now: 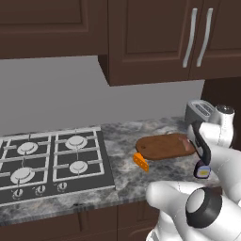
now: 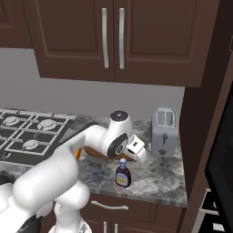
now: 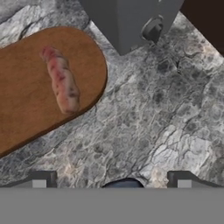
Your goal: Retrieve the reheated potato from the microwave, then place the potato, cheese, and condiment on the cutting board.
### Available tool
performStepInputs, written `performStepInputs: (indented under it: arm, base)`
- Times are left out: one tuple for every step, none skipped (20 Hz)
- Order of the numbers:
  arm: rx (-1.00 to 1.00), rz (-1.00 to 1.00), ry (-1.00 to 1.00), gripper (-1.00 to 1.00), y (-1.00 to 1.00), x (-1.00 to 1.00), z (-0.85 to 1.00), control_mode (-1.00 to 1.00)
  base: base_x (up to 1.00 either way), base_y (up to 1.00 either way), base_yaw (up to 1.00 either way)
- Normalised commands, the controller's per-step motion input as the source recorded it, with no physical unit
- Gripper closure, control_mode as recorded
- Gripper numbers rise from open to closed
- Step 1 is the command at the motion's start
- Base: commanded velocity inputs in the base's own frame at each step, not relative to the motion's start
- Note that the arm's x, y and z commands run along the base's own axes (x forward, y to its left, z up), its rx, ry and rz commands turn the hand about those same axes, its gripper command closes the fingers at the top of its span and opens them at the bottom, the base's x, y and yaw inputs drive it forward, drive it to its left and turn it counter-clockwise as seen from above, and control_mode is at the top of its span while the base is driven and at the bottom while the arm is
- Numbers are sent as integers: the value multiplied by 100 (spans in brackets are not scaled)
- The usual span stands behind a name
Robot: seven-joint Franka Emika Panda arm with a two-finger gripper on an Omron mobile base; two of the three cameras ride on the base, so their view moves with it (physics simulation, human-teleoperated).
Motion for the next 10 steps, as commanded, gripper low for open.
performStepInputs:
  arm:
    - [0,-5,0,-100,0,-4,0,-100]
    - [0,-5,0,-100,0,0,0,-100]
    - [0,-5,0,-100,0,0,0,-100]
    - [0,-4,0,-100,0,0,0,-100]
    - [0,-3,0,-100,0,0,0,-100]
    - [0,-3,0,-100,3,0,-1,-100]
    - [0,-4,0,-100,9,0,-5,-100]
    - [0,-4,0,-100,9,0,-5,-100]
    - [0,-4,0,-100,5,0,-6,-100]
    - [0,-3,0,-100,0,0,-1,-100]
  base:
    - [0,0,0]
    - [0,0,0]
    - [0,0,0]
    - [0,0,0]
    - [0,0,0]
    - [0,0,0]
    - [0,0,0]
    - [0,0,0]
    - [0,0,0]
    - [0,0,0]
